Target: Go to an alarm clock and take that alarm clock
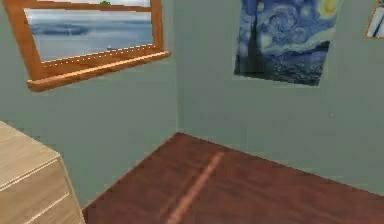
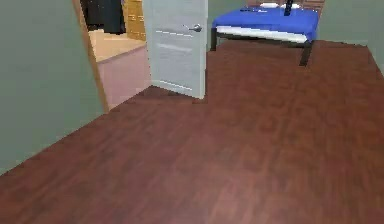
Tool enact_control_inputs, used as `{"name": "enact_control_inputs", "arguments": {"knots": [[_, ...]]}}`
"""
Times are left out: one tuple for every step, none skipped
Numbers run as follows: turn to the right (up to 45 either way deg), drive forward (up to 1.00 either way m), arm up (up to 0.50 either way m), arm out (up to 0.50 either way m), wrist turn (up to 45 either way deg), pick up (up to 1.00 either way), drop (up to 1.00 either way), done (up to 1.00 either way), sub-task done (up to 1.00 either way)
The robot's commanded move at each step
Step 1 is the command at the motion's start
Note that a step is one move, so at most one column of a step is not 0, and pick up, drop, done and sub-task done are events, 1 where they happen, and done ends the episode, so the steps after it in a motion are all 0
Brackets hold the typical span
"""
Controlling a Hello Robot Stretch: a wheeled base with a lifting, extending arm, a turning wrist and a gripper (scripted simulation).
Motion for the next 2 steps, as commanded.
{"name": "enact_control_inputs", "arguments": {"knots": [[45.0,0.0,0.0,0.0,0.0,0.0,0.0,0.0,0.0],[45.0,0.0,0.0,0.0,0.0,0.0,0.0,0.0,0.0]]}}
